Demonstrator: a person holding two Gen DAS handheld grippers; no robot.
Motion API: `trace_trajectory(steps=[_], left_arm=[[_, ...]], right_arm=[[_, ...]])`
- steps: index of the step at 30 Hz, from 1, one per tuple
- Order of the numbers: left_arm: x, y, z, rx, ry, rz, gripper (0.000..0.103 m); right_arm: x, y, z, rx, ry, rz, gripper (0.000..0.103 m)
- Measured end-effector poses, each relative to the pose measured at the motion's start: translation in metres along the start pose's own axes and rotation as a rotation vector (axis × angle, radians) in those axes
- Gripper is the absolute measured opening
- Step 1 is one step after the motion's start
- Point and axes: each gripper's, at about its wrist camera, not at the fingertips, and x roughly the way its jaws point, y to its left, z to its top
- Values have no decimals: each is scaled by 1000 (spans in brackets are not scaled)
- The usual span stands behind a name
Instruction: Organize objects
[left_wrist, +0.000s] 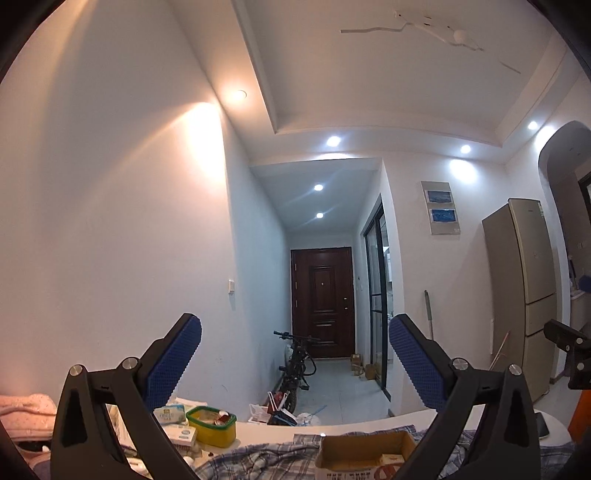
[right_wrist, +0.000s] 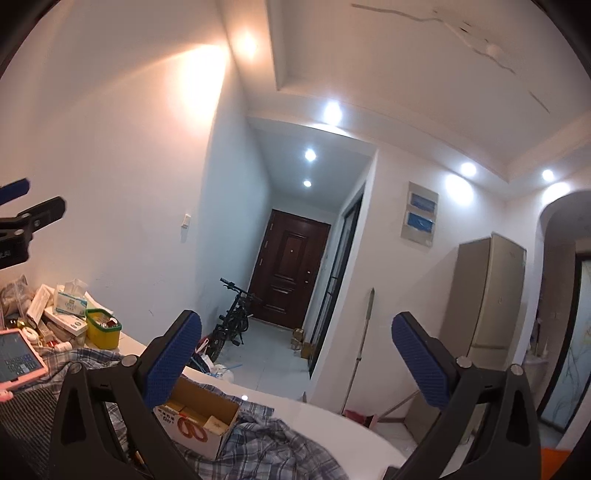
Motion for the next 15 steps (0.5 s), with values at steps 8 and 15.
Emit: trace_trajectory(steps=[8,15], left_arm=[[-35,15,-39,-31,106,-74,103],[-42,11,-89,-25,221,-24,103]], right_arm=[[-19,5,-64,148,57,46,103],[-26,22,-105,223,93,49,103]])
